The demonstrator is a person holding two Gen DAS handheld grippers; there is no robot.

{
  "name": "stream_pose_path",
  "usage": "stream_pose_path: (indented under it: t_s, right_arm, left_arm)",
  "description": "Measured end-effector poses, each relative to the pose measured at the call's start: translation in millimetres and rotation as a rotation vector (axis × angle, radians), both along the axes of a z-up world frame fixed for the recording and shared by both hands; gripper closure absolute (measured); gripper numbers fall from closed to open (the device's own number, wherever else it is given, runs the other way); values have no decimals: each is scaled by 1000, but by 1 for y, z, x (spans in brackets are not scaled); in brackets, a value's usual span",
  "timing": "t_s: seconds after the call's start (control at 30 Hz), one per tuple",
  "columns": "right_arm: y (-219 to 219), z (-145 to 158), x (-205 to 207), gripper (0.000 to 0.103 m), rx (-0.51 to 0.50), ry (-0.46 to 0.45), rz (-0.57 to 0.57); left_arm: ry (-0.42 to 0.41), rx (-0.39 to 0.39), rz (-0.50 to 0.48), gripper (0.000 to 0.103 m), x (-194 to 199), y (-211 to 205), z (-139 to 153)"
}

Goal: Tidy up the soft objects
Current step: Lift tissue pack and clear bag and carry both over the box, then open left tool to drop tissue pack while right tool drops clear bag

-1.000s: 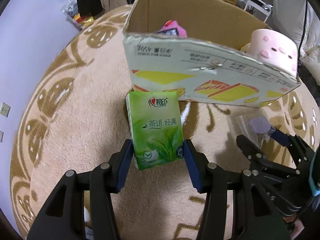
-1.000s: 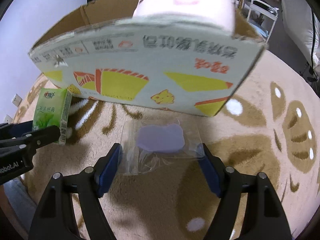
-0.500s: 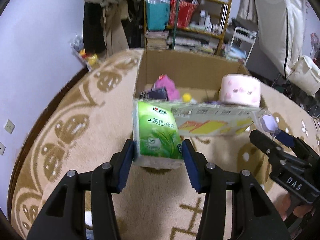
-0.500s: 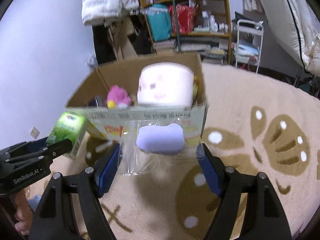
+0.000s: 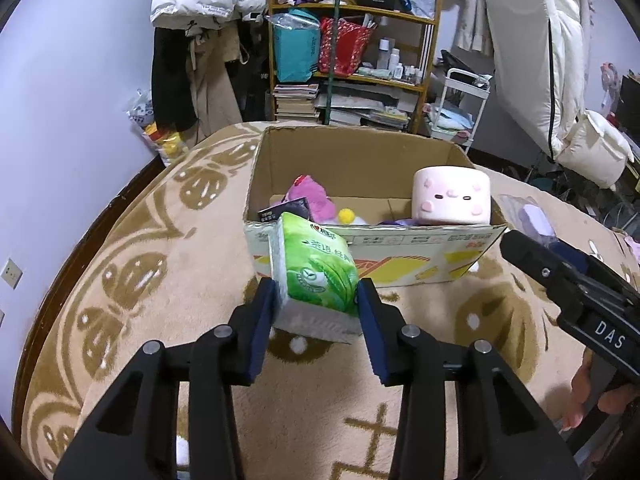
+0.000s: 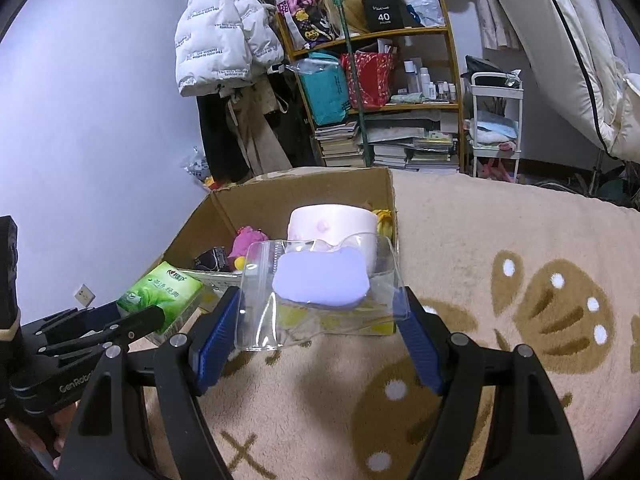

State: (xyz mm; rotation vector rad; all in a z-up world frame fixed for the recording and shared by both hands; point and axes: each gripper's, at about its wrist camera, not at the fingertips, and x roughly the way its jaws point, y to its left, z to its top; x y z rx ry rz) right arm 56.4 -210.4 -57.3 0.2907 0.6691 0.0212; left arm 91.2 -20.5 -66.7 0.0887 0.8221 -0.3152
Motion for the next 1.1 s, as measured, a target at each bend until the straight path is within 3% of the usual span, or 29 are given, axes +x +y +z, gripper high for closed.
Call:
stream_pose_path:
  t_s: [0.53, 0.77, 1.1]
  right_arm:
    - [7, 11, -3, 23, 4, -75, 0]
    - [6, 21, 1, 23, 11, -125, 0]
    - [0, 50, 35, 23, -25, -192, 40]
  left_arm:
    - [-122, -43, 8, 64, -12, 3, 27]
    - [-254, -55, 4, 64, -20, 2, 56]
    - [-358, -37, -10, 63, 11, -8, 93]
